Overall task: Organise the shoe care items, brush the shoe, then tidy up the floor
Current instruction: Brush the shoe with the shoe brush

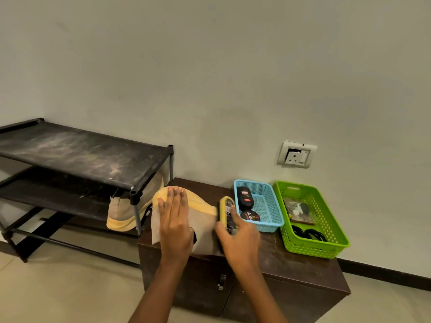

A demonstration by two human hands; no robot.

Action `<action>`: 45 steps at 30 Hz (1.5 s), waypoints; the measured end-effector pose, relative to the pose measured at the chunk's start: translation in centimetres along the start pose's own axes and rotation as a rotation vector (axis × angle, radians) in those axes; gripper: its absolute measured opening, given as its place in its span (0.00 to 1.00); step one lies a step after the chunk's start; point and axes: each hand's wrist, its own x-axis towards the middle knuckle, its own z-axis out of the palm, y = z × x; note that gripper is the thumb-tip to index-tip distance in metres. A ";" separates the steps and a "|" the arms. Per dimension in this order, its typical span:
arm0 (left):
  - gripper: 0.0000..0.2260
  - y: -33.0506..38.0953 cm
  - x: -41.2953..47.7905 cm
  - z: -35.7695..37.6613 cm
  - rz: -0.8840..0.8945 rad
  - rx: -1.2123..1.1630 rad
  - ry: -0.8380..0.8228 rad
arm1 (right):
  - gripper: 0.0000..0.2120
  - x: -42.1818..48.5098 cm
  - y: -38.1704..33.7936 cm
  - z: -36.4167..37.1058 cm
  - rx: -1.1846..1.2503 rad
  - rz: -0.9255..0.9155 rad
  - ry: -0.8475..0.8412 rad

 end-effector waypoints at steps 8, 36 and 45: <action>0.31 0.0 0.3 0.1 0.039 0.010 -0.018 | 0.28 -2.2 -1.7 0.8 0.087 -0.224 -0.120; 0.27 -3.2 -1.6 -0.5 -0.182 0.262 -0.429 | 0.26 0.7 5.1 2.0 0.161 -0.037 0.026; 0.17 -2.6 -2.5 0.3 -0.275 0.327 -0.827 | 0.29 2.1 6.4 4.1 -0.060 -0.041 -0.174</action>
